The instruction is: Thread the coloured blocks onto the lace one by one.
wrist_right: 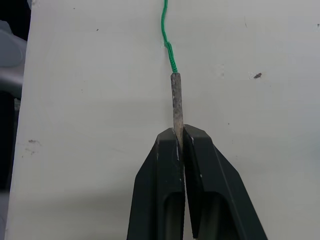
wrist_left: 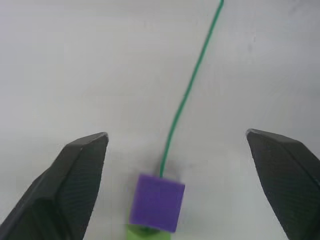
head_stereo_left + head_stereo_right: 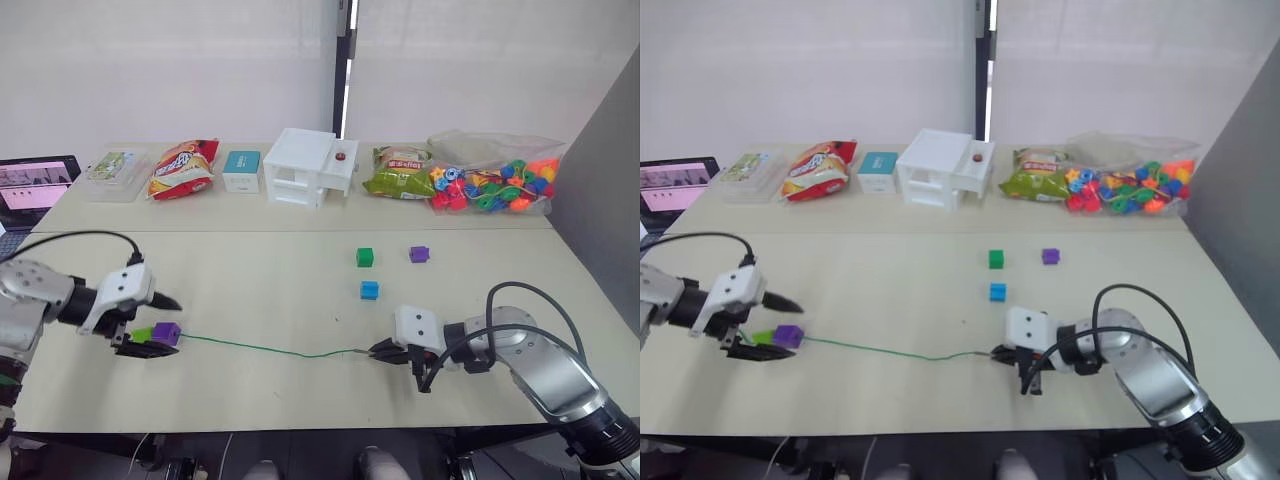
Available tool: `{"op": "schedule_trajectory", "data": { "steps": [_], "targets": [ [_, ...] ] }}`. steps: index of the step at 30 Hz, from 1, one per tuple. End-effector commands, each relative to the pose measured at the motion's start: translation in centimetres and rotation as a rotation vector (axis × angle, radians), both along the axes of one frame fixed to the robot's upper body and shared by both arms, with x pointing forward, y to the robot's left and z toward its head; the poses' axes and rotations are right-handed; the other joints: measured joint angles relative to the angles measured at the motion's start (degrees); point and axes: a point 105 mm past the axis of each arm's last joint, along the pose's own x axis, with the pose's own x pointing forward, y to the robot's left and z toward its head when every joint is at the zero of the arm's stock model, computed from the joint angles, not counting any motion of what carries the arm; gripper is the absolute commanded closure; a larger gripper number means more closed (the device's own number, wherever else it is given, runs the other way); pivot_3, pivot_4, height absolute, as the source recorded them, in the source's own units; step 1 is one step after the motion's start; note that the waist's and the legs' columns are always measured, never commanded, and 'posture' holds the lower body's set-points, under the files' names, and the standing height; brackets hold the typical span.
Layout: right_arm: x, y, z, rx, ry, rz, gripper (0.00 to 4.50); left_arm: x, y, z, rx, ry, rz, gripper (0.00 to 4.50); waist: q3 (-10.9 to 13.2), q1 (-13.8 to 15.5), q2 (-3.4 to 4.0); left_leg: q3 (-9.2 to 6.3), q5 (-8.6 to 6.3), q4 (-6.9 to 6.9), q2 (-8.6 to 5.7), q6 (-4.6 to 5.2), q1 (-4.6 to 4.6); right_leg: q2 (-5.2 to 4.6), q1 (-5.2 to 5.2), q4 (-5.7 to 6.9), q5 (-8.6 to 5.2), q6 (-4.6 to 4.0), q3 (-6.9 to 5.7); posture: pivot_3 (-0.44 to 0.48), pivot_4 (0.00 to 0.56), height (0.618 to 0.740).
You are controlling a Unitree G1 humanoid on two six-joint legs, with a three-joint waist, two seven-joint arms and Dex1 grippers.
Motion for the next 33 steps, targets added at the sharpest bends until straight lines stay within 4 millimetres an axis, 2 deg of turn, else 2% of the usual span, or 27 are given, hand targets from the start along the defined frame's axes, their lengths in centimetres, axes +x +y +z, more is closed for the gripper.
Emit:
{"op": "schedule_trajectory", "data": {
  "steps": [1,5,7,9,12,16,26,29,33],
  "targets": [
    [-0.2,1.0,0.8,0.013,-0.028,0.019,4.5,-0.8,-5.3,0.3,-0.109,-0.014,-0.108,0.04,0.0,-0.01,0.0,0.0,0.0,0.0,0.0,0.0,0.0,0.0,0.0,0.0,0.0,0.0,0.0,0.0,0.15,0.74],
    [-0.1,1.6,0.7,0.01,-0.027,0.013,4.5,-1.5,-11.2,-1.8,-0.21,-0.028,-0.167,0.04,0.0,0.0,-0.01,-0.01,0.0,0.02,0.0,0.0,0.01,0.0,0.01,0.03,0.0,0.0,0.01,0.0,0.15,0.74],
    [0.1,1.8,0.7,-0.002,-0.034,0.012,4.5,-1.1,-14.3,-3.3,-0.242,-0.053,-0.167,0.04,0.0,0.05,-0.01,-0.01,0.0,0.02,0.0,0.0,-0.01,0.01,0.0,0.0,0.01,-0.01,0.02,0.0,0.15,0.74],
    [0.2,2.0,0.7,-0.015,-0.039,0.013,4.5,-1.2,-16.9,-4.3,-0.27,-0.062,-0.18,0.04,0.0,-0.02,-0.03,-0.01,0.0,0.07,-0.02,0.0,-0.03,0.01,-0.01,0.01,0.01,-0.01,0.03,0.0,0.15,0.74],
    [0.3,2.3,0.6,-0.037,-0.042,0.022,4.5,-1.5,-19.7,-5.4,-0.289,-0.056,-0.216,0.04,0.0,0.06,-0.03,-0.02,0.0,0.07,-0.02,0.0,-0.01,0.01,0.01,0.01,0.01,-0.01,0.03,0.0,0.15,0.74],
    [0.4,2.5,0.7,-0.053,-0.043,0.025,4.5,-1.0,-20.6,-6.6,-0.244,-0.068,-0.224,0.04,0.0,0.05,-0.03,-0.02,0.0,0.06,-0.03,0.0,0.01,0.01,0.01,0.01,0.01,-0.01,0.04,0.0,0.15,0.74],
    [0.3,2.7,0.6,-0.064,-0.042,0.026,4.5,-1.1,-21.8,-6.3,-0.259,-0.049,-0.253,0.04,0.0,0.19,-0.03,-0.02,0.0,0.07,-0.04,0.0,0.0,-0.01,0.02,-0.01,0.01,-0.01,0.03,0.0,0.15,0.74],
    [0.3,2.8,0.7,-0.061,-0.043,0.027,4.5,-0.9,-21.7,-6.5,-0.239,-0.052,-0.255,0.76,0.0,0.17,-0.03,-0.02,0.0,0.07,-0.05,0.0,0.0,-0.01,0.02,-0.01,0.01,-0.01,0.03,0.0,0.15,0.74],
    [0.3,2.9,0.8,-0.057,-0.044,0.025,4.5,-0.9,-21.5,-6.8,-0.226,-0.05,-0.253,2.12,0.0,0.2,-0.03,-0.02,0.0,0.07,-0.05,0.0,0.0,-0.01,0.02,-0.01,0.01,-0.01,0.03,0.0,0.15,0.74]
  ]
}}
